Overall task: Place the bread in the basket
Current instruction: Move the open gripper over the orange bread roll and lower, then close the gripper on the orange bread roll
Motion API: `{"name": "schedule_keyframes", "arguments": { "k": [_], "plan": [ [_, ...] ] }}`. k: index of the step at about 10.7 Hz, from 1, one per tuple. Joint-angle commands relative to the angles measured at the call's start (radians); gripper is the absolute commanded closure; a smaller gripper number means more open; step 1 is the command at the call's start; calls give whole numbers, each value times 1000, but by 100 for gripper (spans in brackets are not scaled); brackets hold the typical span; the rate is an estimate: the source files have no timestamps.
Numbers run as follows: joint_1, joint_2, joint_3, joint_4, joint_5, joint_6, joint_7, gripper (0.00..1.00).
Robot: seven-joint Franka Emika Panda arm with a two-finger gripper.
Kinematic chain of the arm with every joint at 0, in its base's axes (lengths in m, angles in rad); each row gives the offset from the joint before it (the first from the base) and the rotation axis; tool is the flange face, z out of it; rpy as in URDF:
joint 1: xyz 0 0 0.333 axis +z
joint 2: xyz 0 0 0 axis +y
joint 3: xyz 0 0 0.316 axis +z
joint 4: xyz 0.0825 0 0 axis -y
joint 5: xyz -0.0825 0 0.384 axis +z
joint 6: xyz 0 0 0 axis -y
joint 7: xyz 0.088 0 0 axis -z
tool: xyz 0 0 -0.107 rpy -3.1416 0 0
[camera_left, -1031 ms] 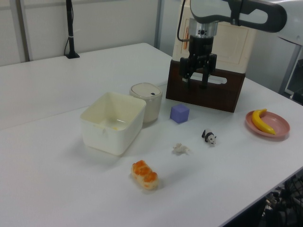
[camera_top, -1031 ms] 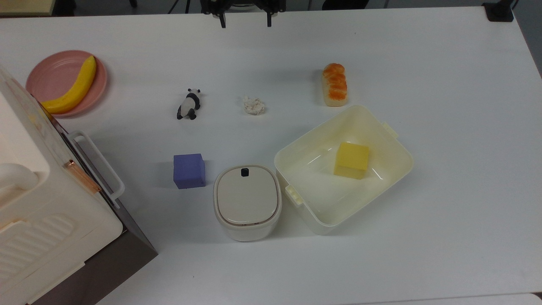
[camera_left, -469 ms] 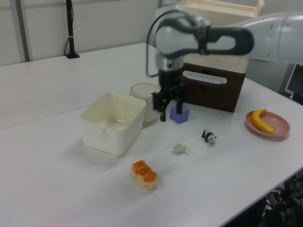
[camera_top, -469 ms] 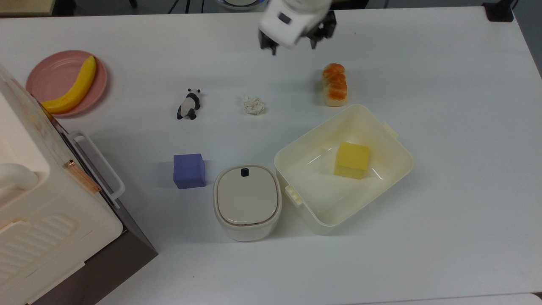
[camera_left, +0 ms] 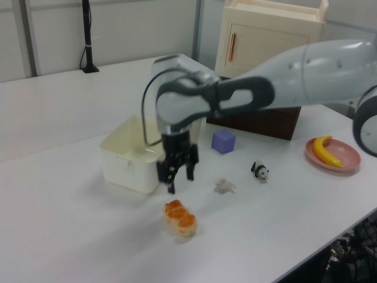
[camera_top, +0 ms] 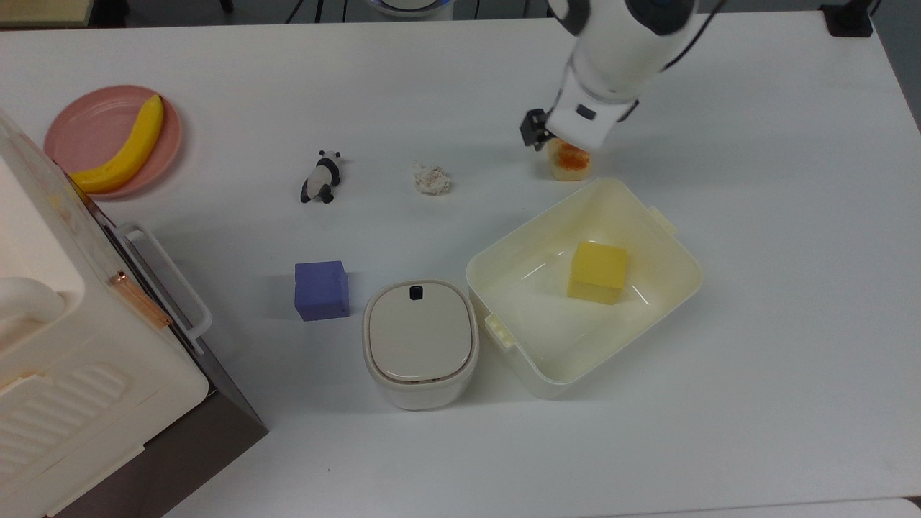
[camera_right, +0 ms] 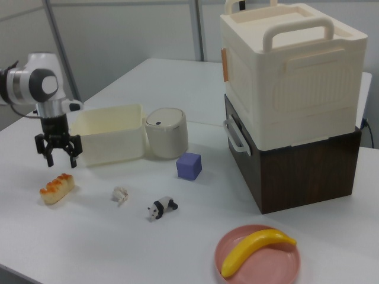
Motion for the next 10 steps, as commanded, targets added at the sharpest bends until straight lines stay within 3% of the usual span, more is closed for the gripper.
{"name": "schedule_keyframes", "arguments": {
  "k": [1, 3, 5, 6, 7, 10],
  "plan": [
    [57, 59, -14, -15, -7, 31, 42, 13],
    [68, 85, -14, -55, -47, 76, 43, 19],
    [71, 83, -14, -70, -69, 87, 39, 48],
    [74, 68, -14, -67, -69, 75, 30, 67],
    [74, 18, -14, -64, -69, 52, 17, 80],
    [57, -111, -22, 56, -53, -84, -1, 76]
  ]
}}
